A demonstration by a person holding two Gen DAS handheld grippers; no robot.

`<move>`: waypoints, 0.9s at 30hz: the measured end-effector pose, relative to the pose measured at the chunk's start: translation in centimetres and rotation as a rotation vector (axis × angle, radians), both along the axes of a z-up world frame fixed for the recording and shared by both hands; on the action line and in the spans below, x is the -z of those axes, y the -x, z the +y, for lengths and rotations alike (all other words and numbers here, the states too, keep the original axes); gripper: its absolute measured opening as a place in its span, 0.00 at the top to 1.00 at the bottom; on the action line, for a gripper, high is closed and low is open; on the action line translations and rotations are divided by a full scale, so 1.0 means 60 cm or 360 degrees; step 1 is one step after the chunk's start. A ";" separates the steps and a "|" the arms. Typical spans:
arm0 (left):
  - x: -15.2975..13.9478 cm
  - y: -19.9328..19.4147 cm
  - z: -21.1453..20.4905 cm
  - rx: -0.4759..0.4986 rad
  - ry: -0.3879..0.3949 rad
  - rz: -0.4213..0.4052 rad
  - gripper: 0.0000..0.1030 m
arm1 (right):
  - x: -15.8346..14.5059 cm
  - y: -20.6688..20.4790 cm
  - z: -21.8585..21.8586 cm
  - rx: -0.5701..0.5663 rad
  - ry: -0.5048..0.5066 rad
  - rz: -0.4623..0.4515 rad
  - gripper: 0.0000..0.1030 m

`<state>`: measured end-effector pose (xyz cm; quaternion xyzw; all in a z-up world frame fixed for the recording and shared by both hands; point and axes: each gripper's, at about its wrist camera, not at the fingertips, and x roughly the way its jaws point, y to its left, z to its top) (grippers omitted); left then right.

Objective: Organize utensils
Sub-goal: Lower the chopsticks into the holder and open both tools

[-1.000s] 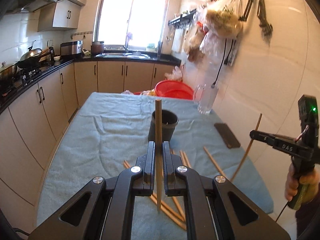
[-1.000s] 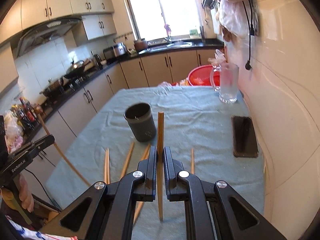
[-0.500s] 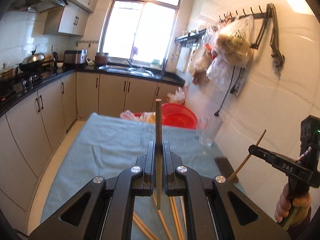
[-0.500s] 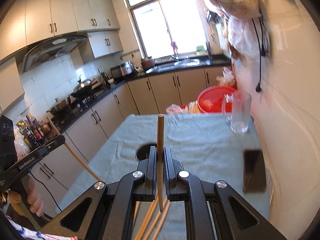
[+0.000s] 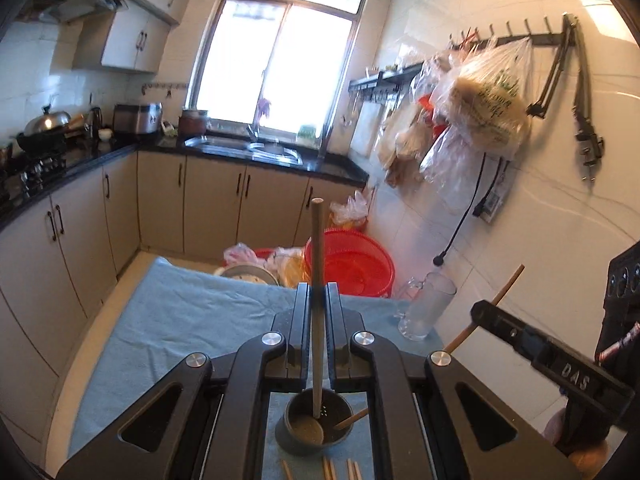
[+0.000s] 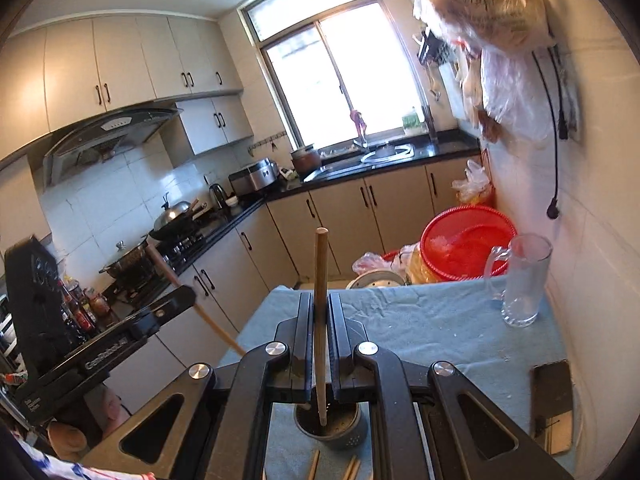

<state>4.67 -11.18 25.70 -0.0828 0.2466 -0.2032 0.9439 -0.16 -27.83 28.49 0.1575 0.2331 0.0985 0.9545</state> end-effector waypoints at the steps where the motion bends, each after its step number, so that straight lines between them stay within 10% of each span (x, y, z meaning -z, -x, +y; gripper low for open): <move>1: 0.012 -0.018 -0.006 -0.0002 -0.0009 0.0039 0.94 | 0.012 -0.014 0.004 0.0003 0.0007 0.0030 0.94; 20: 0.137 -0.077 -0.027 -0.0003 -0.0164 0.0320 0.92 | 0.181 -0.130 -0.035 0.0020 -0.0163 0.0462 0.93; 24: 0.126 -0.064 -0.012 -0.0027 -0.0142 0.0307 0.56 | 0.178 -0.125 -0.035 0.0054 -0.0151 0.0459 0.72; 27: 0.117 -0.045 0.011 -0.0090 -0.0097 0.0285 0.49 | 0.168 -0.112 -0.038 0.0091 -0.0146 0.0425 0.60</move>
